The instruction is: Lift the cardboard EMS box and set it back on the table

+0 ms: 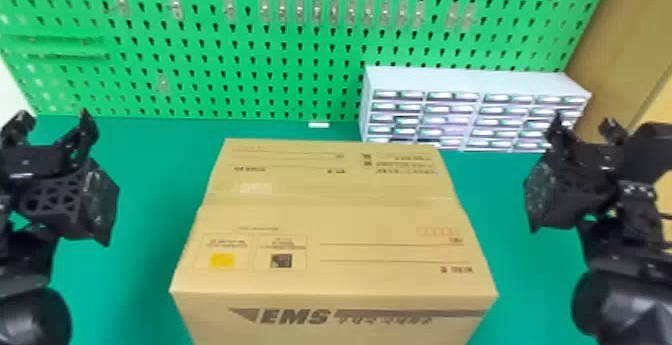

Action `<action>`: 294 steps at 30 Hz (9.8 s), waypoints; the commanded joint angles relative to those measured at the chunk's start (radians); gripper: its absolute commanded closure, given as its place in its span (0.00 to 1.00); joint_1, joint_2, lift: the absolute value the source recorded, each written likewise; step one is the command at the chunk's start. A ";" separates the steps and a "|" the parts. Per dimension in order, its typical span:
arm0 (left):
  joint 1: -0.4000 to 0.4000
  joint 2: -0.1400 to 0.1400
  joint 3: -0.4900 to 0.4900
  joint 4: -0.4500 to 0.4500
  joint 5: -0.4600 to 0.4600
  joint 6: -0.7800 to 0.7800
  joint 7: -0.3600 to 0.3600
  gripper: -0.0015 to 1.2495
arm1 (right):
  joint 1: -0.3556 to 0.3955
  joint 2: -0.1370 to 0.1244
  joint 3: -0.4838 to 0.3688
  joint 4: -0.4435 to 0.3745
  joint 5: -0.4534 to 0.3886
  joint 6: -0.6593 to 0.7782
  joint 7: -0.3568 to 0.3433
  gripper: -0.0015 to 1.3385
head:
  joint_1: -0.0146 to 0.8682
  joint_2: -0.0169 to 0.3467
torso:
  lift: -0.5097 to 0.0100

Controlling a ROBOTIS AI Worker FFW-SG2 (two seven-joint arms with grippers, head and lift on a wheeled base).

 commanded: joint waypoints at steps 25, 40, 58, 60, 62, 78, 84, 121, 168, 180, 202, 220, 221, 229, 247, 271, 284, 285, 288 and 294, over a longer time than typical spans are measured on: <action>0.003 0.000 -0.002 0.000 0.006 0.000 0.000 0.37 | -0.001 0.006 -0.006 0.000 0.003 -0.014 0.000 0.40 | 0.78 0.01 | 0.98; 0.002 0.000 -0.005 0.000 0.006 0.000 0.001 0.37 | 0.002 0.020 -0.011 0.000 0.014 -0.030 0.000 0.40 | 0.78 0.01 | 0.91; 0.002 0.000 -0.006 0.000 0.006 0.000 0.001 0.37 | 0.000 0.025 -0.009 0.000 0.018 -0.030 0.000 0.40 | 0.78 0.01 | 0.85; 0.002 0.000 -0.006 0.000 0.006 0.000 0.001 0.37 | 0.000 0.026 -0.009 0.000 0.018 -0.030 0.000 0.40 | 0.78 0.01 | 0.84; 0.002 0.000 -0.006 0.000 0.006 0.000 0.001 0.37 | 0.002 0.028 -0.009 -0.001 0.020 -0.030 0.000 0.40 | 0.78 0.01 | 0.83; 0.003 0.000 -0.006 0.000 0.008 0.000 0.001 0.37 | 0.000 0.032 -0.011 0.000 0.032 -0.029 0.000 0.40 | 0.78 0.01 | 0.80; 0.002 0.000 0.003 0.000 0.008 0.000 0.001 0.37 | 0.003 0.032 -0.020 0.002 0.037 -0.030 0.000 0.40 | 0.78 0.01 | 0.80; 0.000 0.002 -0.019 0.106 0.049 -0.049 -0.040 0.37 | -0.017 0.009 0.012 0.301 -0.061 -0.288 -0.002 0.41 | 0.78 0.01 | 0.80; -0.024 0.002 -0.160 0.106 0.000 -0.041 -0.022 0.37 | -0.150 0.056 0.273 0.468 -0.012 -0.343 -0.083 0.41 | 0.78 0.01 | 0.80; -0.024 0.002 -0.193 0.106 0.008 -0.041 -0.022 0.37 | -0.161 0.056 0.290 0.479 -0.012 -0.346 -0.089 0.42 | 0.78 0.01 | 0.80; -0.026 0.002 -0.212 0.106 0.008 -0.041 -0.020 0.37 | -0.164 0.056 0.311 0.483 -0.026 -0.348 -0.089 0.42 | 0.78 0.01 | 0.80; -0.040 0.002 -0.158 0.006 0.000 0.008 0.036 0.37 | -0.172 0.040 0.360 0.279 -0.045 -0.156 -0.089 0.42 | 0.78 0.01 | 0.80; -0.041 0.002 -0.155 -0.003 -0.002 0.014 0.039 0.37 | -0.173 0.040 0.360 0.264 -0.042 -0.145 -0.089 0.42 | 0.78 0.01 | 0.80; -0.054 0.002 -0.137 -0.035 -0.009 0.032 0.050 0.37 | -0.179 0.043 0.356 0.186 -0.020 -0.090 -0.089 0.42 | 0.78 0.01 | 0.80; -0.057 0.002 -0.134 -0.038 -0.009 0.035 0.053 0.37 | -0.176 0.049 0.348 0.172 -0.009 -0.086 -0.089 0.42 | 0.78 0.01 | 0.80; -0.057 0.002 -0.130 -0.038 -0.009 0.035 0.056 0.37 | -0.176 0.049 0.343 0.172 -0.012 -0.083 -0.089 0.42 | 0.78 0.01 | 0.80; -0.057 0.002 -0.130 -0.038 -0.009 0.035 0.056 0.37 | -0.176 0.049 0.345 0.172 -0.014 -0.083 -0.089 0.42 | 0.78 0.01 | 0.80; -0.057 0.002 -0.130 -0.038 -0.009 0.035 0.056 0.37 | -0.178 0.049 0.345 0.172 -0.014 -0.083 -0.089 0.42 | 0.78 0.01 | 0.80; -0.057 0.002 -0.132 -0.038 -0.009 0.035 0.056 0.37 | -0.178 0.049 0.345 0.172 -0.014 -0.083 -0.089 0.42 | 0.78 0.01 | 0.80; -0.057 0.002 -0.132 -0.038 -0.008 0.035 0.056 0.37 | -0.178 0.048 0.342 0.172 -0.014 -0.079 -0.089 0.42 | 0.78 0.01 | 0.80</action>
